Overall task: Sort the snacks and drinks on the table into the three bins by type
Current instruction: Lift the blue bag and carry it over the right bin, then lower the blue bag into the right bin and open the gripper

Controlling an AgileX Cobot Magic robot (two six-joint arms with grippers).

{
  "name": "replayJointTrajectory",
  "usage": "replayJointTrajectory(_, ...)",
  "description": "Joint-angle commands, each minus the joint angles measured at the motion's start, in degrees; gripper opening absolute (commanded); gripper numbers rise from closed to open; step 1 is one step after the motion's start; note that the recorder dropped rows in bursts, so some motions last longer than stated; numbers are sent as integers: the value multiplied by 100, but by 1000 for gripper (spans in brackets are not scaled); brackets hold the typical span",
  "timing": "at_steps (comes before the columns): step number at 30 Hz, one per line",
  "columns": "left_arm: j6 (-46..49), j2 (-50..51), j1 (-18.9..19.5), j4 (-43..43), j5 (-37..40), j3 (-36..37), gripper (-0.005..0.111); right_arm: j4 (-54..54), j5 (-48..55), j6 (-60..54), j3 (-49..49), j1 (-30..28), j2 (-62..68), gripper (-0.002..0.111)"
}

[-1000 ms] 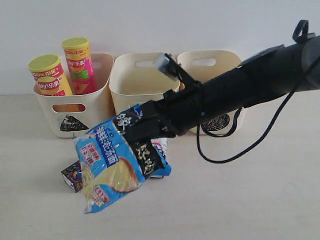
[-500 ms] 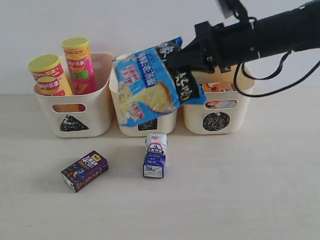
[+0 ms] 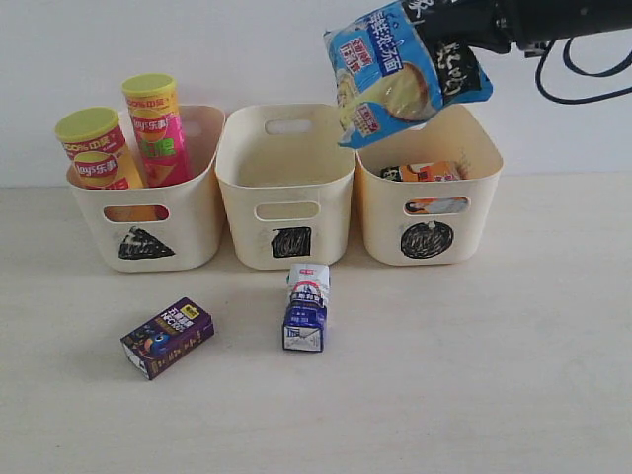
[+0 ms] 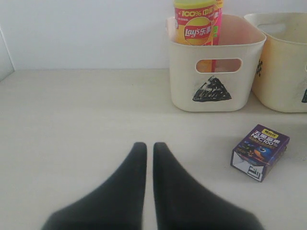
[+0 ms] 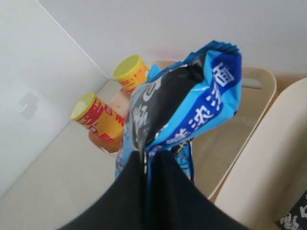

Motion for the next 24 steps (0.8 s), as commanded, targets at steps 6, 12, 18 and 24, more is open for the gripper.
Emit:
replayJointTrajectory(6,23,-23,-5,-25,1,16,4,35,-808,80,-922,-93,1021,0)
replayJointTrajectory(12,23,-23,-5,-25,1,16,4,-184,-1578,-165,-1036,-93,1234,0)
replayJointTrajectory(18,23,-23,-5,-25,1,16,4,-712,-1510,-9,-1025,-82,1298,0)
replayJointTrajectory(24,23,-23,-5,-25,1,16,4,-701,-1435,94,-1025,-62,1514,14)
